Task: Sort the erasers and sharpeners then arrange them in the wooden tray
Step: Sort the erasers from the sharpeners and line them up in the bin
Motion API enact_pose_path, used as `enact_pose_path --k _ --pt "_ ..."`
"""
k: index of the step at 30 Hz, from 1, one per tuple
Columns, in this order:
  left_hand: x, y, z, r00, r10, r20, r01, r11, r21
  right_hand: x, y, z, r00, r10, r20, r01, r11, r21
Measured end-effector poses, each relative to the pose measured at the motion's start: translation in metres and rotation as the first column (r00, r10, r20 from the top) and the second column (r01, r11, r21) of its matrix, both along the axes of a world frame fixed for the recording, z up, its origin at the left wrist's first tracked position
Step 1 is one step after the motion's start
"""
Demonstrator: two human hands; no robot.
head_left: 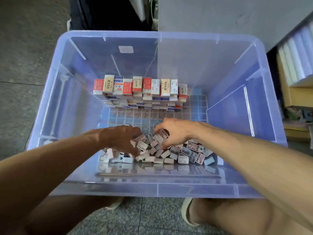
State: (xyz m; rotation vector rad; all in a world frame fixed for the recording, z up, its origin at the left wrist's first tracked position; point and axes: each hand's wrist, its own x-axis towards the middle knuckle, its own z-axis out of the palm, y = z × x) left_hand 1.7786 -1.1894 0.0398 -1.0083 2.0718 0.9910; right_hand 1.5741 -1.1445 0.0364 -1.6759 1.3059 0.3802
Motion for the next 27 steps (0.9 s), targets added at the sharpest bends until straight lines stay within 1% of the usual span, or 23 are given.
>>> enact_pose_path --k 3,4,8,9,11,13,15,17,20,23,25,27 --pt "-0.002 -0.004 0.004 0.999 -0.021 -0.036 0.018 0.995 -0.099 -0.007 0.0 0.002 1.0 -0.013 0.02 0.012 0.999 0.041" --pt "-0.004 -0.005 0.004 0.999 -0.013 -0.043 0.008 0.995 -0.1 -0.007 0.0 0.003 1.0 -0.019 0.025 0.018 0.999 0.045" --pt "-0.011 -0.003 0.005 1.0 0.004 -0.025 -0.002 0.997 0.079 -0.005 0.001 0.004 0.999 -0.049 0.018 0.047 0.996 0.073" --pt "-0.012 -0.003 0.007 1.0 0.01 -0.023 -0.007 0.995 0.095 -0.004 0.002 0.006 0.998 -0.058 0.016 0.056 0.996 0.075" --pt "-0.012 -0.005 0.012 1.0 0.004 -0.008 -0.003 0.999 0.047 -0.004 0.003 0.014 0.995 -0.098 0.01 0.098 0.994 0.047" --pt "-0.009 -0.008 0.02 1.0 0.018 0.003 -0.018 0.999 -0.047 -0.005 0.004 0.026 0.987 -0.157 -0.02 0.156 0.987 -0.032" --pt "-0.007 -0.008 0.033 0.997 0.068 -0.046 -0.072 0.993 -0.094 -0.007 0.006 0.039 0.973 -0.224 -0.048 0.218 0.969 -0.112" --pt "-0.006 -0.003 0.05 0.982 0.132 -0.135 -0.147 0.983 -0.112 -0.008 0.011 0.053 0.954 -0.298 -0.016 0.292 0.943 -0.16" --pt "0.0 0.012 0.079 0.923 0.257 -0.287 -0.298 0.948 -0.11 -0.01 0.022 0.077 0.901 -0.419 0.109 0.433 0.876 -0.214" --pt "0.011 0.032 0.108 0.843 0.352 -0.408 -0.408 0.911 -0.058 -0.014 0.034 0.099 0.811 -0.521 0.266 0.579 0.782 -0.232" --pt "0.017 0.045 0.122 0.779 0.416 -0.469 -0.476 0.879 -0.011 -0.017 0.039 0.113 0.778 -0.537 0.326 0.618 0.747 -0.244" --pt "0.022 0.055 0.132 0.707 0.47 -0.529 -0.546 0.838 0.014 -0.02 0.039 0.126 0.763 -0.529 0.372 0.63 0.737 -0.245"
